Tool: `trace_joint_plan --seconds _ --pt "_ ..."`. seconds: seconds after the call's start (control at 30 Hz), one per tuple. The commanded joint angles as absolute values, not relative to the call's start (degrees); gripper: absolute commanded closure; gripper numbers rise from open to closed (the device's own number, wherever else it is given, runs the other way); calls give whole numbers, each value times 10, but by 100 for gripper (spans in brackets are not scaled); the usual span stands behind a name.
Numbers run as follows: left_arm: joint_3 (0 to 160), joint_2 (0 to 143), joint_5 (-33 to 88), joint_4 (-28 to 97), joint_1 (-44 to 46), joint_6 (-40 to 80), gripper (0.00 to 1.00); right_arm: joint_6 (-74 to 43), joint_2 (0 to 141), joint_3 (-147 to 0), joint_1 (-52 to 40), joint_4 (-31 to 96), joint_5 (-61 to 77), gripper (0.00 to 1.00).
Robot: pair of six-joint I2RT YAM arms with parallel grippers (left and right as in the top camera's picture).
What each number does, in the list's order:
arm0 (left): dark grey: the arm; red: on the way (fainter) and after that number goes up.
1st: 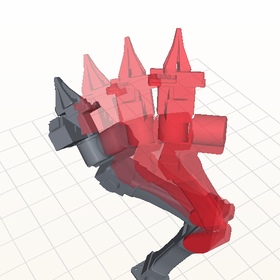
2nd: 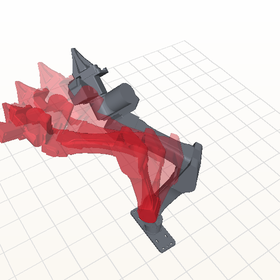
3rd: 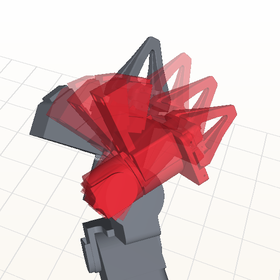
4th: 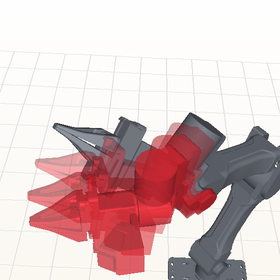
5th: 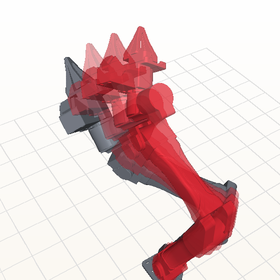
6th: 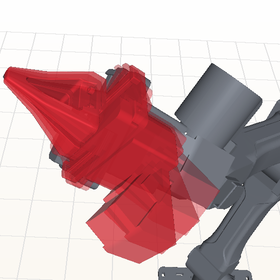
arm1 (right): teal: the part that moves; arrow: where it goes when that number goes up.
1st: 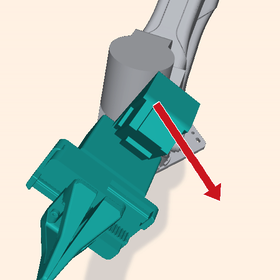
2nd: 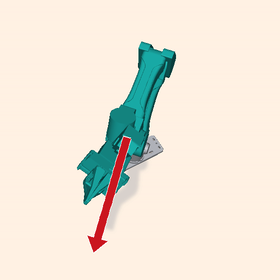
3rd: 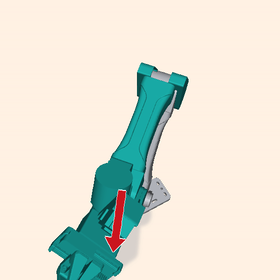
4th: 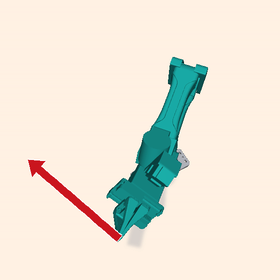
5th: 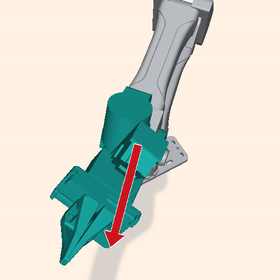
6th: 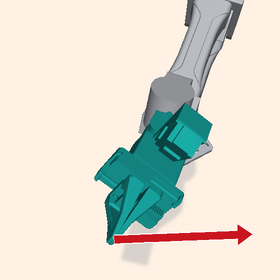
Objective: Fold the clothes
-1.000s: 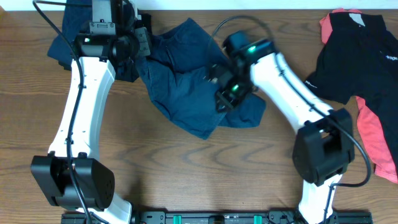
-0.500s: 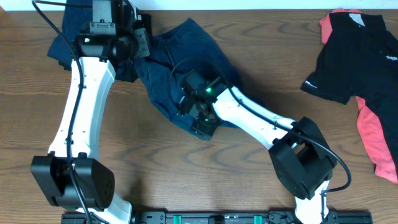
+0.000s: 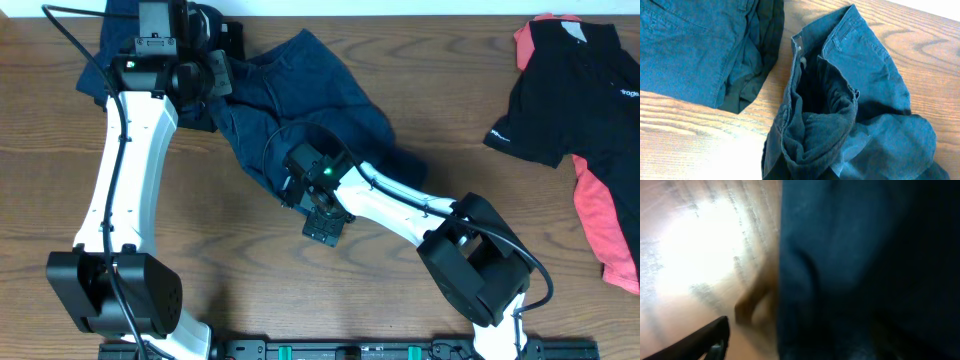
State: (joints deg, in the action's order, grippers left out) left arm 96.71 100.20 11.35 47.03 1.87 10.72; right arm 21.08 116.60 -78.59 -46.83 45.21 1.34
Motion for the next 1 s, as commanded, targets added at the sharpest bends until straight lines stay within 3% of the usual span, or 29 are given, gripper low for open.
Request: trace_joint_plan --seconds 0.0,0.13,0.23,0.27,0.97 --pt "970 1000 107 473 16 113 94 208 1155 -768 -464 430 -27 22" --pt "970 1000 107 477 16 113 94 188 1155 -752 -448 404 -43 51" --pt "970 1000 107 477 16 112 94 170 1151 -757 -426 401 -45 91" --pt "970 999 106 477 16 113 94 163 1148 -762 -416 404 -45 99" --pt "973 728 64 470 16 128 94 155 924 -1212 -115 602 -29 99"
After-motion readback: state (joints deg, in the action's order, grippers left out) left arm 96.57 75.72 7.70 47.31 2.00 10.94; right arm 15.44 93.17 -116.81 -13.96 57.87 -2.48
